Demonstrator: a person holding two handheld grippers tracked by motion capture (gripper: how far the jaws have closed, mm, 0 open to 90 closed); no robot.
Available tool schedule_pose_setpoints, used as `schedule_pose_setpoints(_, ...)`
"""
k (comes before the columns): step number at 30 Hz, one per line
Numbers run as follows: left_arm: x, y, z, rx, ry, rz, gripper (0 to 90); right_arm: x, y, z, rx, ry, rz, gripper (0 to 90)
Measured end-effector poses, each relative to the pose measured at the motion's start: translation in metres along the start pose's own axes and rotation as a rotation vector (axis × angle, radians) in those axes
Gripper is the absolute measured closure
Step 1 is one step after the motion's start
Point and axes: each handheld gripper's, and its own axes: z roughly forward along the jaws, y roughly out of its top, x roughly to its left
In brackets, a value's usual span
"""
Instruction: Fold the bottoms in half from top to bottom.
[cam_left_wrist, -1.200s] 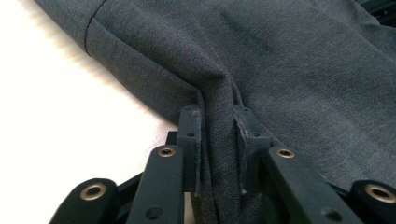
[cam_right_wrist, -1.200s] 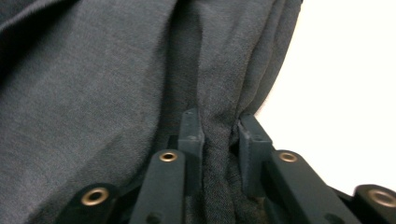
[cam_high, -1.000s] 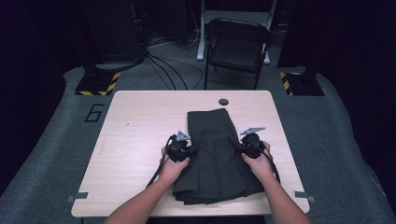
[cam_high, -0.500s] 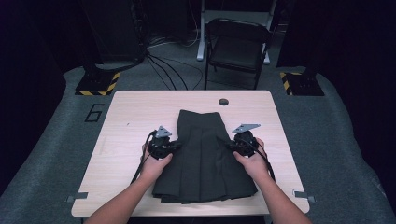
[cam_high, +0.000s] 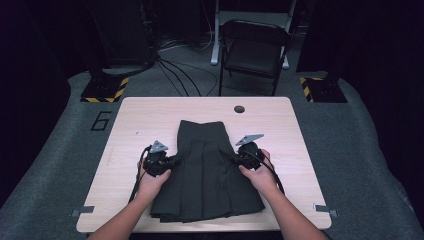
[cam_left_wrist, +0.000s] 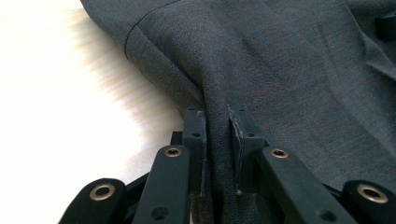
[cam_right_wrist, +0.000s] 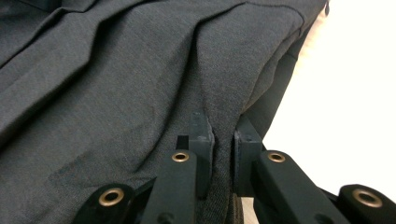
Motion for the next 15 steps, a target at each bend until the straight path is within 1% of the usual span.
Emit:
schedule_pose_setpoints(1, 0.000, -0.001, 0.001, 0.003, -0.004, 0.005, 78.2, -0.001, -0.001, 0.002, 0.004, -0.007, -0.012, 81.5)
schedule_pose_setpoints(2, -0.001, -0.003, 0.002, 0.004, 0.006, -0.001, 78.2, -0.001, -0.001, 0.003, 0.009, -0.006, -0.017, 81.5)
schedule_pose_setpoints(3, 0.000, -0.004, 0.003, 0.010, -0.003, 0.003, 78.2, -0.001, -0.001, 0.004, 0.020, 0.000, -0.011, 81.4)
schedule_pose_setpoints(4, 0.000, -0.005, 0.004, 0.007, 0.004, 0.002, 78.2, -0.002, -0.001, 0.005, 0.017, -0.009, -0.021, 81.4)
schedule_pose_setpoints(5, -0.001, -0.007, 0.004, 0.014, -0.001, -0.004, 78.2, -0.001, -0.001, 0.007, 0.021, -0.011, -0.010, 81.4)
schedule_pose_setpoints(6, 0.000, -0.008, 0.004, 0.011, 0.002, -0.002, 78.2, -0.002, -0.002, 0.007, 0.034, -0.007, -0.015, 81.4)
schedule_pose_setpoints(7, 0.000, -0.008, 0.004, 0.019, -0.005, -0.002, 78.2, -0.001, -0.003, 0.008, 0.036, -0.011, -0.004, 81.3)
schedule_pose_setpoints(8, 0.001, -0.009, 0.004, 0.020, -0.003, -0.009, 78.1, -0.003, -0.003, 0.009, 0.029, -0.004, -0.016, 81.3)
schedule_pose_setpoints(11, 0.001, -0.011, 0.006, 0.013, -0.002, -0.016, 78.0, -0.003, -0.006, 0.011, 0.026, -0.005, -0.009, 81.3)
schedule_pose_setpoints(12, 0.002, -0.011, 0.006, 0.025, -0.008, -0.018, 78.0, -0.004, -0.008, 0.012, 0.029, -0.007, -0.007, 81.2)
schedule_pose_setpoints(15, 0.004, -0.013, 0.007, 0.025, -0.011, -0.013, 77.7, -0.005, -0.010, 0.014, 0.027, -0.007, 0.003, 80.9)
